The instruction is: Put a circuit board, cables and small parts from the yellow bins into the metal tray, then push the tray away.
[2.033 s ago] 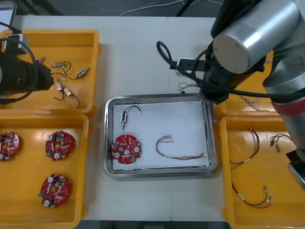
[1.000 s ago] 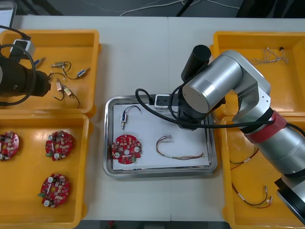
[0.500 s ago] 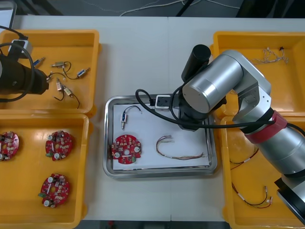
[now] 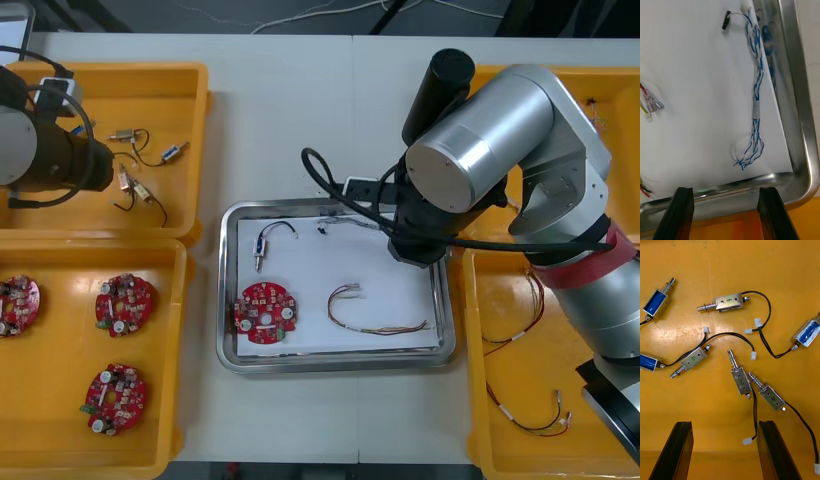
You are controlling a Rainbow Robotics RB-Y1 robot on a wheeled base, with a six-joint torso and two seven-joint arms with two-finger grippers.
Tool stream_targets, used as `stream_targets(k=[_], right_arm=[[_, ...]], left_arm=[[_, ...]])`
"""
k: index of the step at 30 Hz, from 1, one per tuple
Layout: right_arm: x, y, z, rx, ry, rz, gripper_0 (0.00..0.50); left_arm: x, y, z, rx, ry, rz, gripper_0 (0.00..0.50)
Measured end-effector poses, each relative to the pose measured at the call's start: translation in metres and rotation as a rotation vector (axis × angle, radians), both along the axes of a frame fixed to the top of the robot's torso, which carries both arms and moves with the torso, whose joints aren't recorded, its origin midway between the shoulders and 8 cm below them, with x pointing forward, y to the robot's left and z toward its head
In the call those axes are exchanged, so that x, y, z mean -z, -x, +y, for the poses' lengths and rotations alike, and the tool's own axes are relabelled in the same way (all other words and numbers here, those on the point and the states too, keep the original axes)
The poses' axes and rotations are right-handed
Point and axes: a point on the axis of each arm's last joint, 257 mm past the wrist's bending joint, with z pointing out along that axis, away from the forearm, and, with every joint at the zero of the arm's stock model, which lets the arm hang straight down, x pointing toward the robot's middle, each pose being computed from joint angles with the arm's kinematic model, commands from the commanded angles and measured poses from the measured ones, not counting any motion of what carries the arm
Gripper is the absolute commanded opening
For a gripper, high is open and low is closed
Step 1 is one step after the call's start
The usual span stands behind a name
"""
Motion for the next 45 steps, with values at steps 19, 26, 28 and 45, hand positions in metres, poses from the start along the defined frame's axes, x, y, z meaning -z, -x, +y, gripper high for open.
stream_targets(k=[19,26,28,45], right_arm=[[-0.079,-0.027,-0.047,0.52,-0.351,-0.082,0.5],[-0.102,-0.039,-0.086,0.741,-0.458,-0.121,0.5],[-0.108,-0.041,-0.097,0.77,-0.469,-0.135,0.5],[-0.129,-0.04,-0.182,1.074,-0.63,-0.175,0.5]], left_arm=[[0.022,-0.025,-0.012,-0.127,0.148,0.012,0.5],[0.033,-0.037,-0.009,-0.14,0.132,-0.009,0.5],[0.038,-0.039,-0.009,-0.135,0.127,-0.008,0.5],[0.052,-0.041,0.0,-0.157,0.132,0.004,0.461]])
